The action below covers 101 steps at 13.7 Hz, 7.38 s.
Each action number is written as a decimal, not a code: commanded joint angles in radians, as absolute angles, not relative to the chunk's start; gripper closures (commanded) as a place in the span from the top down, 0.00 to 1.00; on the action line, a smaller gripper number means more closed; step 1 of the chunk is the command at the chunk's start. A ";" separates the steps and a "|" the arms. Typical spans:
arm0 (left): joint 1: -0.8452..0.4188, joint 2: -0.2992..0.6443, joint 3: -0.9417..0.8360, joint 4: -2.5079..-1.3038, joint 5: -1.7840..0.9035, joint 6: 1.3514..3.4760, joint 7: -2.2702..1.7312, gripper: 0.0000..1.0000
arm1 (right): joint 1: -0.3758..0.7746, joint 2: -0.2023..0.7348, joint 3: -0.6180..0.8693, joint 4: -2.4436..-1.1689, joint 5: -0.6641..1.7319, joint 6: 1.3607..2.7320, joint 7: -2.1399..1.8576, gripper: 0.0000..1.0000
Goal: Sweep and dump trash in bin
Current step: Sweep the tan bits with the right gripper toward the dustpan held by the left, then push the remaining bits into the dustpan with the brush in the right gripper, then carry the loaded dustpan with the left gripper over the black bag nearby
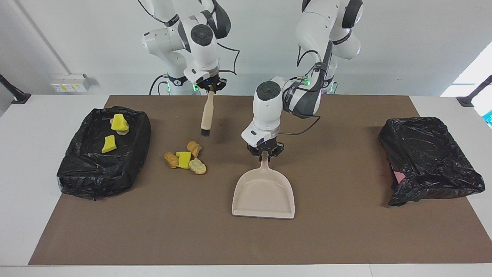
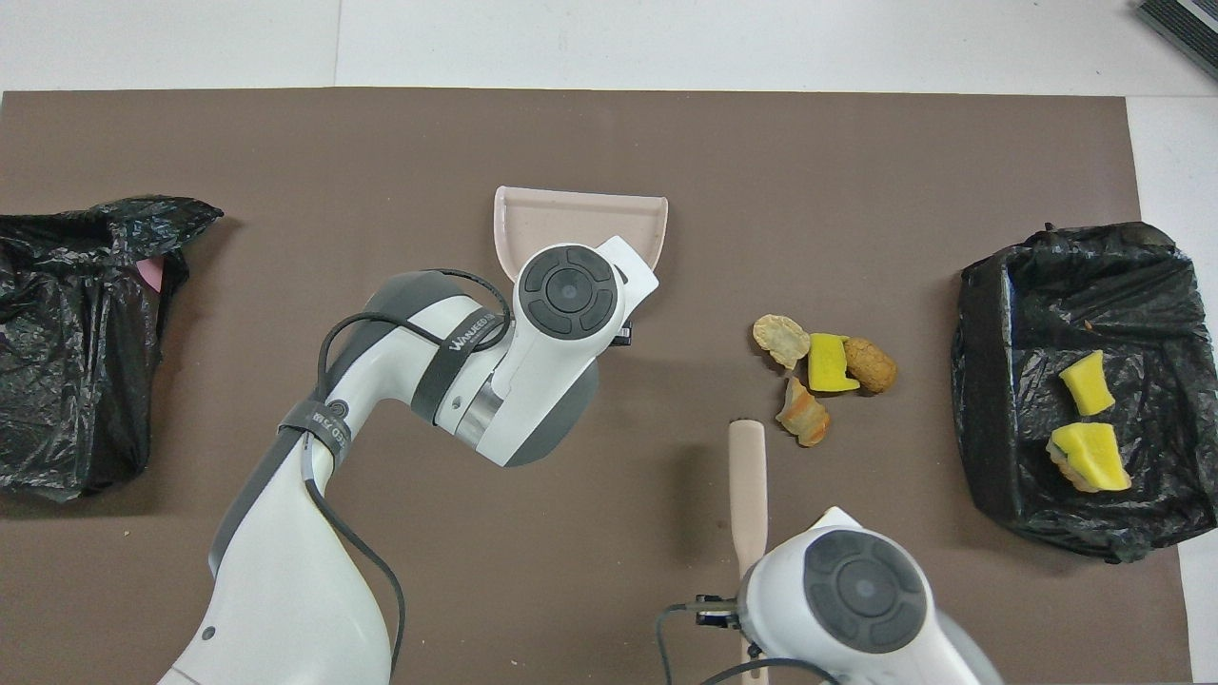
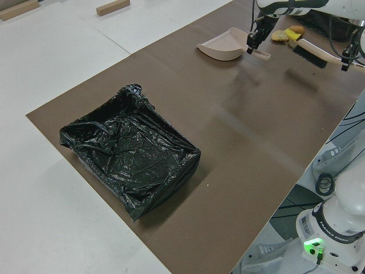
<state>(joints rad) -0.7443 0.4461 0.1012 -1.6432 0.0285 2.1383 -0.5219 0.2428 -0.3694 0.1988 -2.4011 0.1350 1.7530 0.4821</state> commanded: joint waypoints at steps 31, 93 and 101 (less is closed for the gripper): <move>-0.620 0.216 0.118 -1.868 0.158 1.976 0.769 0.00 | -0.074 -0.114 0.215 -2.384 -0.009 1.928 0.115 0.00; -0.421 0.184 0.117 -1.671 0.017 1.927 1.127 0.00 | 0.390 -0.321 0.235 -2.371 0.281 1.784 0.500 0.00; -0.128 0.178 0.124 -1.621 -0.060 1.862 1.385 0.00 | 0.502 -0.302 0.236 -2.528 0.282 2.032 0.604 0.00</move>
